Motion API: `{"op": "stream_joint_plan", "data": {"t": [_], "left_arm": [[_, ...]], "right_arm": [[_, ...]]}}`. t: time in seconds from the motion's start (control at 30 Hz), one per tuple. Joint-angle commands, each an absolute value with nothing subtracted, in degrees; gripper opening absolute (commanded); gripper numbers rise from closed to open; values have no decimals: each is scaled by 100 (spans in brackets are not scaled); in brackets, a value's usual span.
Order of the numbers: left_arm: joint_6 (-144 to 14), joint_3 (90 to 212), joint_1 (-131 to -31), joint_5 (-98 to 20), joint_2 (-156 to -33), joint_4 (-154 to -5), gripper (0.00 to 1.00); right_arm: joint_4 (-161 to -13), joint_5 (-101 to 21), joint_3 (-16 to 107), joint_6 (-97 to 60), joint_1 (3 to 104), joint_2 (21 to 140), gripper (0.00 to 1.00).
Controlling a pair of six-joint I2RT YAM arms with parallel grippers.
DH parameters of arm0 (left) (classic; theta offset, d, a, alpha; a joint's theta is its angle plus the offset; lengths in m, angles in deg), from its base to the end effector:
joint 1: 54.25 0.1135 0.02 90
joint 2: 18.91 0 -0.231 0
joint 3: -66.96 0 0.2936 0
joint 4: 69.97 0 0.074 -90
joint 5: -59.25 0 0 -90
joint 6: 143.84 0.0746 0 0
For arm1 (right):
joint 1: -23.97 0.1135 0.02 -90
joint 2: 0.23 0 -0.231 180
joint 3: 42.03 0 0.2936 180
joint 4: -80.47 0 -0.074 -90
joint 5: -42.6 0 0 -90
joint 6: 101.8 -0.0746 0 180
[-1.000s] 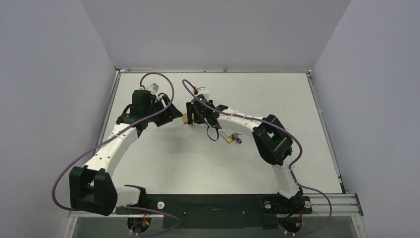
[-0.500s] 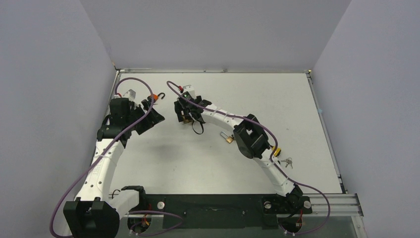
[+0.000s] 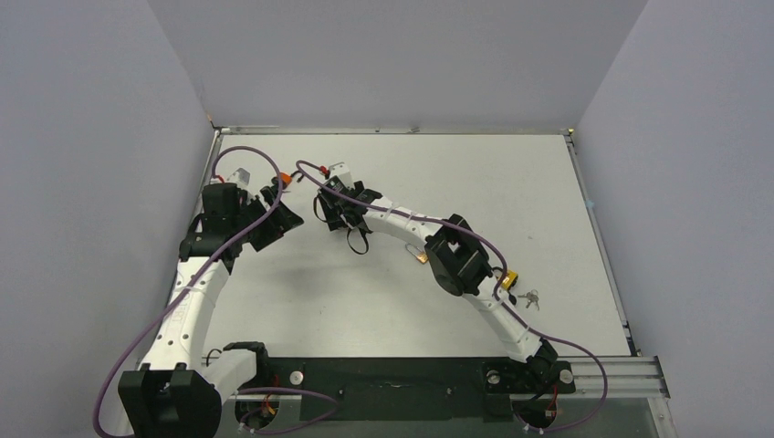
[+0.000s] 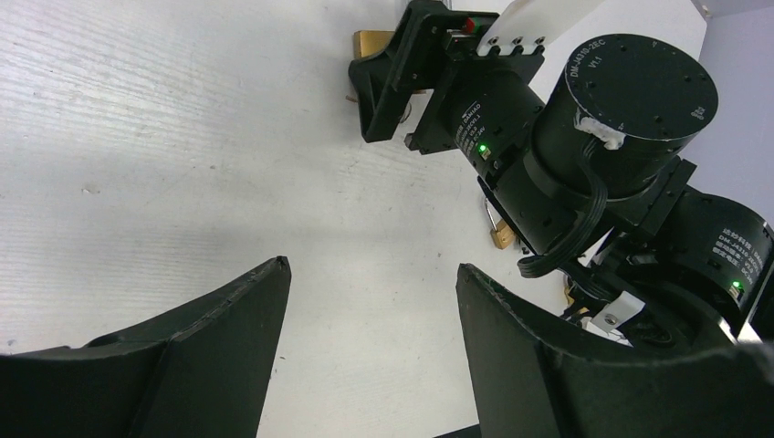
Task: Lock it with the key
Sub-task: Lock the lock.
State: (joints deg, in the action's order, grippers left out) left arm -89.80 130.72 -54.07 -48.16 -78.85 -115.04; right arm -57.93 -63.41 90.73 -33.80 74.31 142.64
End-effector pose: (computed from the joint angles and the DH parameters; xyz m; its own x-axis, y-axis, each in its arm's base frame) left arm 0.3065 -0.0214 0.2373 -0.6640 -0.5624 -0.4927 -0.2075 0.7717 -0.6012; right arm 0.3882 0.4361 0.0870 -0.7008 -0.2811 -0.6556 -0.3973 0.9171 0.0314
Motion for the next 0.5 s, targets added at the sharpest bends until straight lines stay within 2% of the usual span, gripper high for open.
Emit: {"op": "stream_joint_plan", "data": {"t": [0.0, 0.13, 0.23, 0.37, 0.47], "left_arm": [[-9074, 13122, -5265, -4829, -7675, -11287, 65], [-9093, 13120, -5252, -4890, -7691, -11228, 65], [-9103, 13071, -5250, -5103, -7699, -10993, 65], [-9073, 13053, -5275, -5561, -7859, -10612, 65], [-9008, 13098, -5305, -5998, -7990, -10193, 65]], "right_arm": [[-5485, -6172, 9207, -3246, 7461, 14284, 41], [-5716, -6076, 8724, -3233, 7438, 13858, 16], [-5958, -5964, 8336, -3096, 7406, 13209, 6], [-6209, -5703, 7761, -2798, 7370, 12252, 0], [-6313, -5413, 7249, -2526, 7350, 11602, 0]]}}
